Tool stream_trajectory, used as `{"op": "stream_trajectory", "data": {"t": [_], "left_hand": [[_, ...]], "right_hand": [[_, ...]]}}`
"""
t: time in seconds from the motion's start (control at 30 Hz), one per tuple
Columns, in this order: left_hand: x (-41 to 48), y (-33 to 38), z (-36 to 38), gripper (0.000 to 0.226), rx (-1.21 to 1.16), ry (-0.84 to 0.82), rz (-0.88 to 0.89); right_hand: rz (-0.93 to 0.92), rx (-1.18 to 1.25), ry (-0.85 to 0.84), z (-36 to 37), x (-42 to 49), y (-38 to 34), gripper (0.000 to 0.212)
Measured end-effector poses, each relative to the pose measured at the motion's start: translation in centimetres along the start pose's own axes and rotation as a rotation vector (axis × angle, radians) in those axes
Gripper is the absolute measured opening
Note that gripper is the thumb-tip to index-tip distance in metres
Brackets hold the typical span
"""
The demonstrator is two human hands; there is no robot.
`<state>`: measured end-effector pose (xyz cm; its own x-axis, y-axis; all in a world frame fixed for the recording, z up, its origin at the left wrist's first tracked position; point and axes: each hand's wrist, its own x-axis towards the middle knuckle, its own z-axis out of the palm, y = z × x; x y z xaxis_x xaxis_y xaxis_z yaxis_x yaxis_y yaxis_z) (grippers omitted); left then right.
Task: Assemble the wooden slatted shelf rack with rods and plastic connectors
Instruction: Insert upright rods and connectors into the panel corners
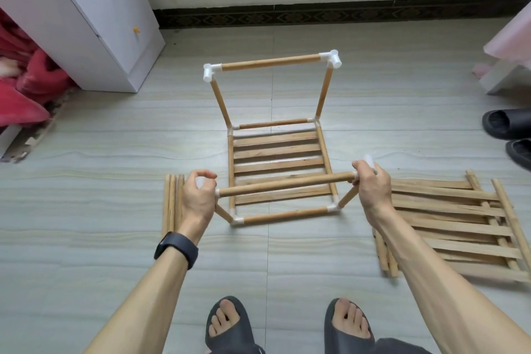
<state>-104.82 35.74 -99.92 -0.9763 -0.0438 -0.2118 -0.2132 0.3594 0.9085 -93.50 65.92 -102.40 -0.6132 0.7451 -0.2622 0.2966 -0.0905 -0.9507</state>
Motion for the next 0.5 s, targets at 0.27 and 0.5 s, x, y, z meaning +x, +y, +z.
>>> {"op": "stream_trajectory", "data": {"t": [0.27,0.5], "left_hand": [[1.3,1.6,-0.7,0.030,0.366,-0.041,-0.011],[-1.4,7.5,4.6,0.049,0.875,-0.243,0.625]], "right_hand": [[-0.050,-0.197,-0.098,-0.9,-1.4,-0.3,0.062],[0.119,0.145,-0.247,-3.7,-2.8,2.3,0.067]]}}
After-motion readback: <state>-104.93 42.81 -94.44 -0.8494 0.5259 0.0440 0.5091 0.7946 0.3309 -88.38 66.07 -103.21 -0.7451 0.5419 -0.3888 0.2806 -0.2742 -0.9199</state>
